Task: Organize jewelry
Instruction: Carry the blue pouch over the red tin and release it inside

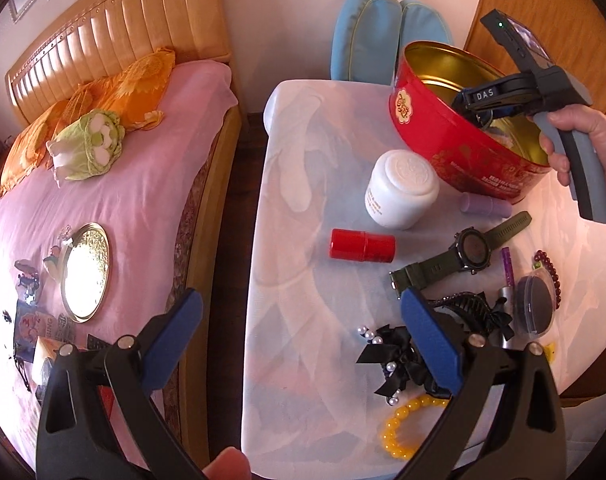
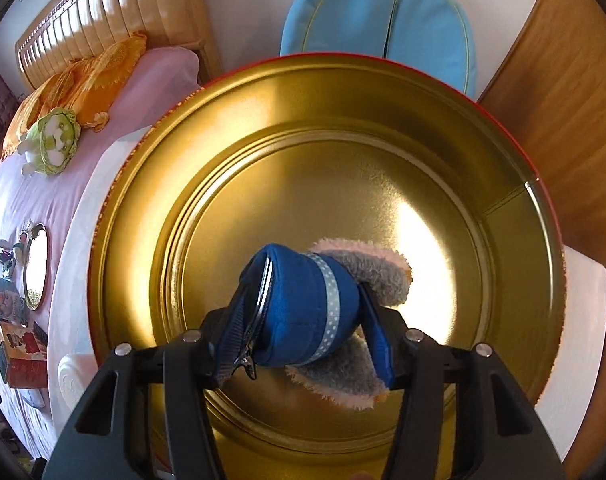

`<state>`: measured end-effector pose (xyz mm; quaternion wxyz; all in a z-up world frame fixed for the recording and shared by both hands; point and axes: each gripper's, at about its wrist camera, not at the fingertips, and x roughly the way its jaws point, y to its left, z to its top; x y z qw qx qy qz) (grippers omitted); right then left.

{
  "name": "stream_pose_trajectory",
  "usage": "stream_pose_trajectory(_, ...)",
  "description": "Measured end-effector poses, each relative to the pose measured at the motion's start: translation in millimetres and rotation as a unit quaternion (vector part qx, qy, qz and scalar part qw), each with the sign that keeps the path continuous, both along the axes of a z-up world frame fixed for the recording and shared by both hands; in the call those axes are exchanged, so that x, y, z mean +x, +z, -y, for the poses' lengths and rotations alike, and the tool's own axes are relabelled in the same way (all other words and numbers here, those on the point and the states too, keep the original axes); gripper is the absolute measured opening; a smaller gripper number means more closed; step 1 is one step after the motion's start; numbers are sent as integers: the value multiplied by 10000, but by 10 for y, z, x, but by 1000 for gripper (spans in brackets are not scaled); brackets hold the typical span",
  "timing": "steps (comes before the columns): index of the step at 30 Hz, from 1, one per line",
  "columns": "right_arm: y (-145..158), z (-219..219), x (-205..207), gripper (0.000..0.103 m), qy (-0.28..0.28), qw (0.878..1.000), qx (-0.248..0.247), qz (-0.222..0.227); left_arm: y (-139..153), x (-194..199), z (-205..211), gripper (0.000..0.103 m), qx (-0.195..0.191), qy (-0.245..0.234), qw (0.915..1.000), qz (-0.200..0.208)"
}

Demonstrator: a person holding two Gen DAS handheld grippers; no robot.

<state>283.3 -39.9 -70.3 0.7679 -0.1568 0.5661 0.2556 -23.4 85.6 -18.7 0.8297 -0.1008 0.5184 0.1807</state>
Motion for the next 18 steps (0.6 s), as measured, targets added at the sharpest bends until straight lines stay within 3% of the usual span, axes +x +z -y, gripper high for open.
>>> stream_pose_trajectory(7, -112, -46, 35, 59, 30, 9993, -218, -310, 5, 30, 14, 96, -19, -48, 10000, 24)
stream_pose_trajectory(13, -10, 32, -17, 78, -52, 9996, -222, -143, 41, 76, 61, 96, -34, -204, 9998, 74)
stream_pose_trajectory(15, 39, 102, -45, 89, -133, 9996, -233, 6, 58, 77, 71, 96, -18, -241, 9997, 89)
stream_pose_trajectory(18, 158, 191, -72, 93, -212, 9990, -253, 314, 88, 61, 86, 96, -17, -289, 9995, 127)
